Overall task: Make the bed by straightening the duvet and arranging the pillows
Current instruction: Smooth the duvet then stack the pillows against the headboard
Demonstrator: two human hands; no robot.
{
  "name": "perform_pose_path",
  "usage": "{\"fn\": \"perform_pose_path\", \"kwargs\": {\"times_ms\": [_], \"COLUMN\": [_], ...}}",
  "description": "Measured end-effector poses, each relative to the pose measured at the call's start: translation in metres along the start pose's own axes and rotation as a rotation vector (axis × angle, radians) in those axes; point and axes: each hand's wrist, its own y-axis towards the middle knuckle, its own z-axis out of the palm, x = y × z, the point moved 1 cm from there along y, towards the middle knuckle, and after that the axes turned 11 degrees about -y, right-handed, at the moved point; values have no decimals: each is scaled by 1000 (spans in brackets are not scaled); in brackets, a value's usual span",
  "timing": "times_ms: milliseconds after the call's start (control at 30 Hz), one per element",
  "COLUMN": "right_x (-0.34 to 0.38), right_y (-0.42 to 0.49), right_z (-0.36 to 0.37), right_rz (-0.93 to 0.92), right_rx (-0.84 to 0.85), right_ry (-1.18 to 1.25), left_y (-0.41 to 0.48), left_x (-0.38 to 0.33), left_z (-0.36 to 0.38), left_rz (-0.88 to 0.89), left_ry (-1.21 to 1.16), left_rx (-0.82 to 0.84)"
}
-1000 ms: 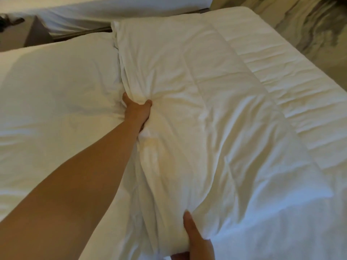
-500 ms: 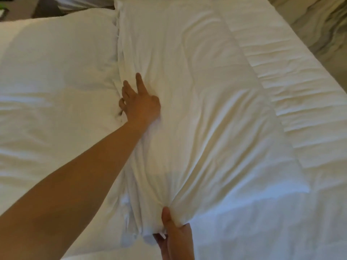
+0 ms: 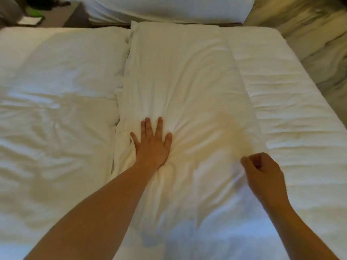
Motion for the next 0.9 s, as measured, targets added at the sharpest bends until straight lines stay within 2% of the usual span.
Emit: {"fn": "perform_pose_path", "kwargs": {"times_ms": [33,100,200,333,533,667,900], "right_x": [-5,-13,-20,-38,-22,-4,120], "right_y": [29,78,116,125,105,81,-5], "right_z": [-4,-7,-3,1,-9,-34,-92], "right_rz": [4,89,223,287,282,226,-52], "right_rx": [-62,21,314,450,425,354,369], "right_ry": [-93,-126,146,318,467,559,564], "left_y": [-3,-7,-9,-8,-4,-11,-13], "left_x": [1,0,-1,-2,6,18,44], "left_z": [0,1,0,0,2,2,-14], "left_rz": [5,0,-16,-26,-35,-22,-94], "left_ry": [-7,-11,1,-15,-130,-387,-837], "left_rx": [-11,-29,-32,-15,13,-65,-94]}}
